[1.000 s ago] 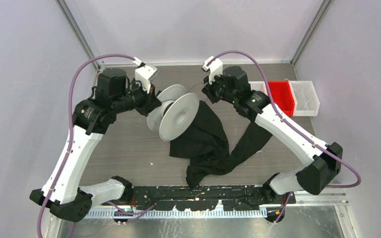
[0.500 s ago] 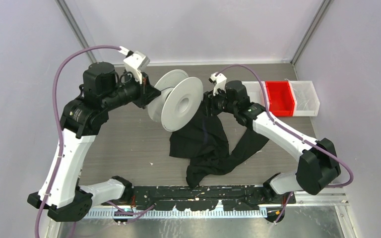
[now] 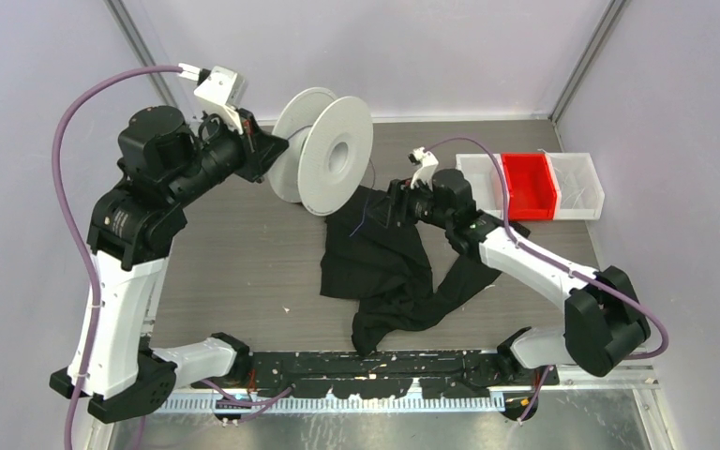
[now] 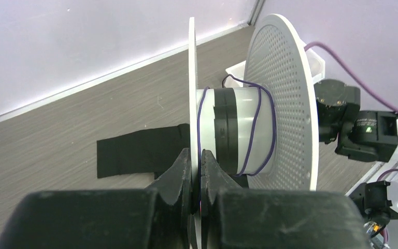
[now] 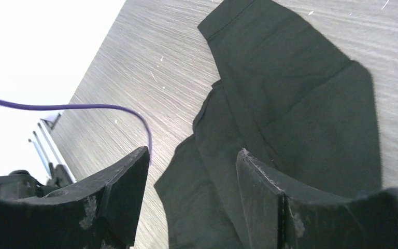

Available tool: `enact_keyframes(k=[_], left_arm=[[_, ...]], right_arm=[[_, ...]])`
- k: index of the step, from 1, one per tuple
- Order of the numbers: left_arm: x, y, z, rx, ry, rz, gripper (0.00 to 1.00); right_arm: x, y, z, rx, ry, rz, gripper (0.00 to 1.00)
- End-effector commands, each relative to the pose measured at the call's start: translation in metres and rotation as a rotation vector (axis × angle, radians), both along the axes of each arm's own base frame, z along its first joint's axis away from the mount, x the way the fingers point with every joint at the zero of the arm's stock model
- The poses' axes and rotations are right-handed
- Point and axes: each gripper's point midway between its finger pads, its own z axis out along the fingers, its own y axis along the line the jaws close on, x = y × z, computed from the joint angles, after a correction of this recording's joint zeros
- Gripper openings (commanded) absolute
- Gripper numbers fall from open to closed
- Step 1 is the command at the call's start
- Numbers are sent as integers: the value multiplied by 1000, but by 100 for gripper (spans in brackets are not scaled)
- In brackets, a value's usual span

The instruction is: Wrap the cables

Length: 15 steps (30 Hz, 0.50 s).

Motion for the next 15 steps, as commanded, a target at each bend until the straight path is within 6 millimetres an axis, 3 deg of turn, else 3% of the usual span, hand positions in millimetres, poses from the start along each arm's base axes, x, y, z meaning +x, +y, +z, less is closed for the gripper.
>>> enact_keyframes(k=[1, 5, 15], left_arm=[[2, 3, 45, -104, -116, 36, 0], [4, 4, 46, -112, -114, 49, 0], [6, 6, 48, -115, -126, 65, 0]], right_arm=[[-4, 13, 24, 261, 0, -28, 68], [-11, 12, 25, 384, -69, -51, 70], [-25, 23, 36, 611, 15, -42, 70]])
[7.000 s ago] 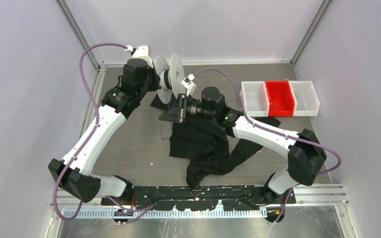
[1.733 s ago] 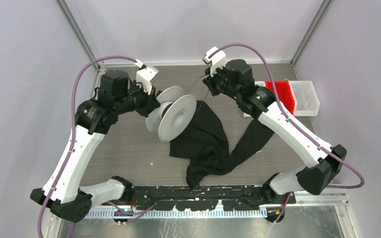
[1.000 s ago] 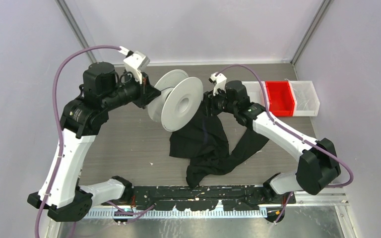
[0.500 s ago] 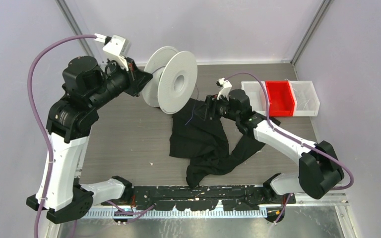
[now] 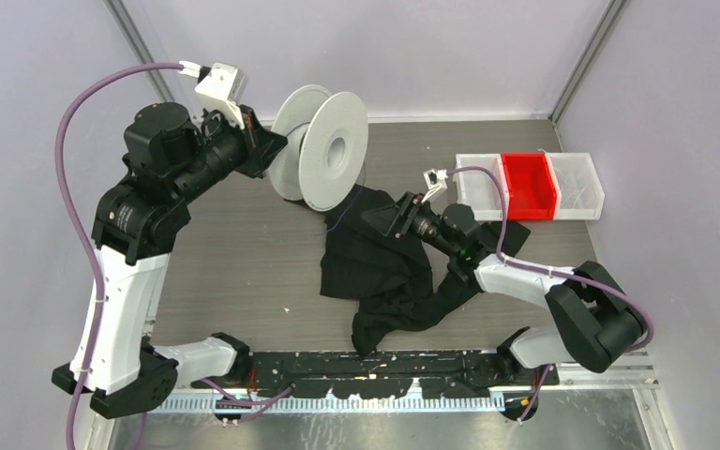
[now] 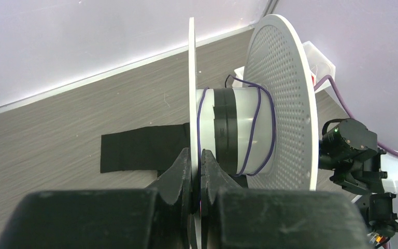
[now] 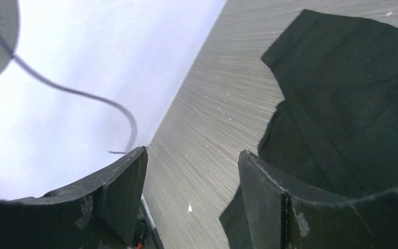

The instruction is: Wrap the cables

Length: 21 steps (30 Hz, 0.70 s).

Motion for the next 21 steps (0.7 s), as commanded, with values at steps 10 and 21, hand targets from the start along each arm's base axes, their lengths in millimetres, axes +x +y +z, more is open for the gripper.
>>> enact_keyframes(k=[10, 21], left_arm=[[0, -1, 53, -109, -163, 3, 0], [-2, 0, 53, -105, -168, -1, 0]], right_arm=[[-20, 44, 33, 326, 63, -19, 70], [2, 70, 23, 453, 130, -20, 69]])
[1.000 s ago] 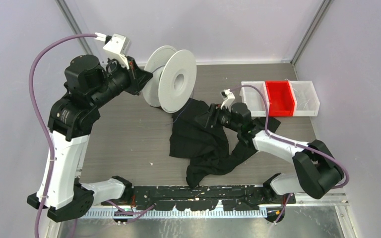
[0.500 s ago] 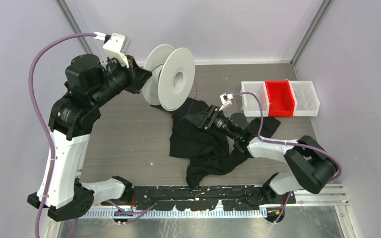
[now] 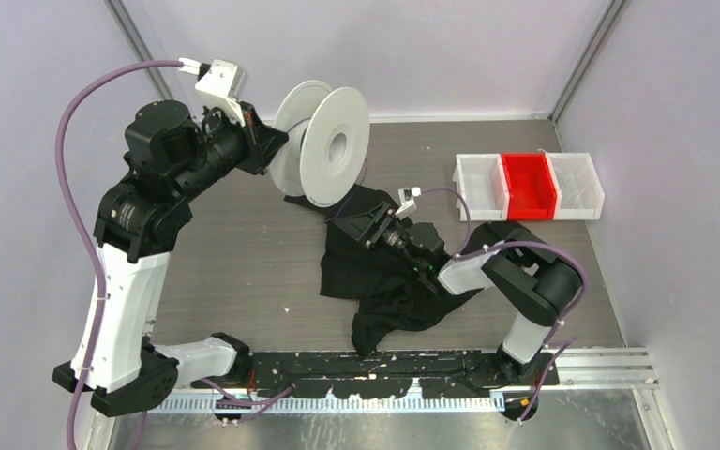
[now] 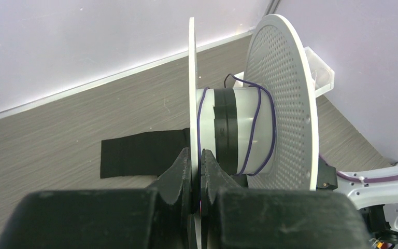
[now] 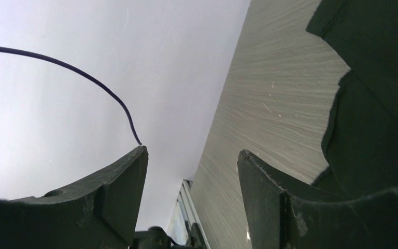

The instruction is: Wrap the cables

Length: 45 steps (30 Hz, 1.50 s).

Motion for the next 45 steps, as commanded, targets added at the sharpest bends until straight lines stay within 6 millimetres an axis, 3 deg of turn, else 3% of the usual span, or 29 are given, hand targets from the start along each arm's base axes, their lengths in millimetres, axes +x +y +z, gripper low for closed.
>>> enact_keyframes(k=[1, 14, 24, 27, 30, 32, 38, 42, 45], left_arm=[[-6, 1, 50, -95, -153, -5, 0], [-2, 0, 45, -89, -147, 0, 0], [-2, -1, 44, -91, -145, -6, 0], [-1, -1, 44, -90, -143, -4, 0], [3, -1, 39, -87, -135, 10, 0], [9, 1, 35, -88, -124, 39, 0], [43, 18, 10, -96, -84, 220, 0], [65, 25, -26, -47, -30, 341, 0], [70, 17, -48, 86, -23, 389, 0]], right_arm=[[13, 6, 48, 196, -72, -32, 69], [14, 7, 44, 220, -71, -30, 66], [13, 25, 56, 190, -105, 15, 63], [14, 27, 51, 177, -90, 20, 49], [11, 30, 40, 129, -58, 35, 15], [7, 29, 32, 90, -45, 51, 1], [-21, 32, 14, -155, -37, 155, 1], [-44, 29, 22, -351, -106, 217, 1], [-64, 30, 38, -525, -213, 306, 1]])
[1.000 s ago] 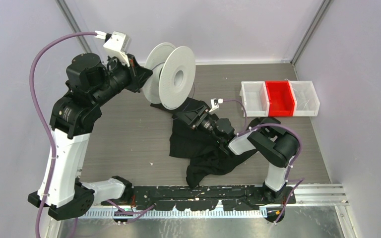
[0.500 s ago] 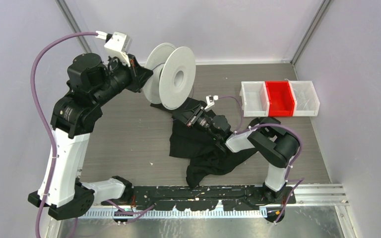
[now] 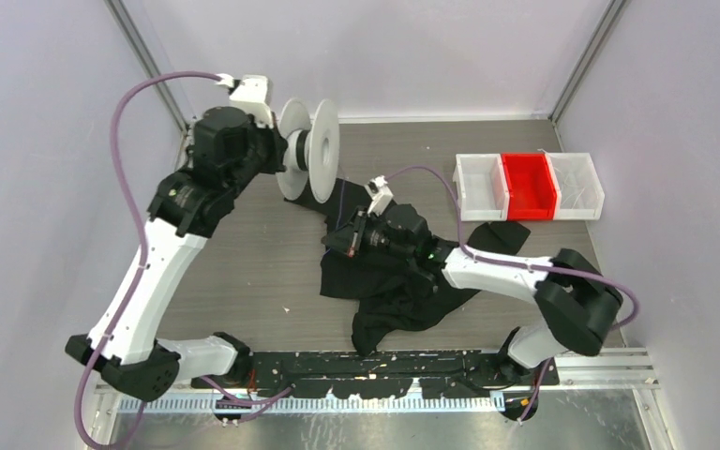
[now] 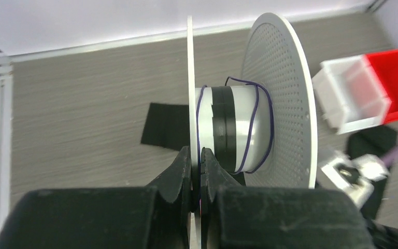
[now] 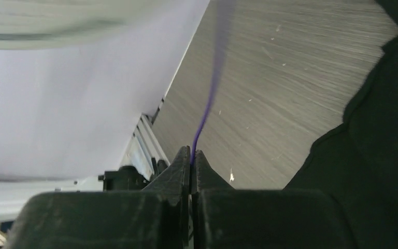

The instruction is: Wrap the cables

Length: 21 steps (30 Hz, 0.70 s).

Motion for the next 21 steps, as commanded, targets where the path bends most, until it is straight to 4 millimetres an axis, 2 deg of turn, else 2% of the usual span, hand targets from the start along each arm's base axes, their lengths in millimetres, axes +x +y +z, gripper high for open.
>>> enact_keyframes(k=[1, 3, 7, 10, 13, 17, 21], left_arm=[[16, -3, 17, 74, -125, 123, 0], [17, -12, 6, 125, -108, 111, 0], [19, -17, -8, 144, -79, 112, 0], [21, -13, -10, 138, -76, 142, 0], [21, -7, -7, 114, -90, 184, 0], [18, -2, 4, 84, -118, 208, 0], [19, 7, 6, 74, -123, 261, 0]], right_arm=[[-29, -2, 30, -263, -188, 164, 0], [-38, -2, 41, -298, -200, 228, 1], [-53, 6, 65, -295, -191, 349, 1], [-62, 15, 87, -236, -189, 406, 1], [-65, 16, 99, -197, -193, 416, 1], [-64, 10, 101, -198, -208, 383, 1], [-68, 7, 99, -198, -202, 396, 1]])
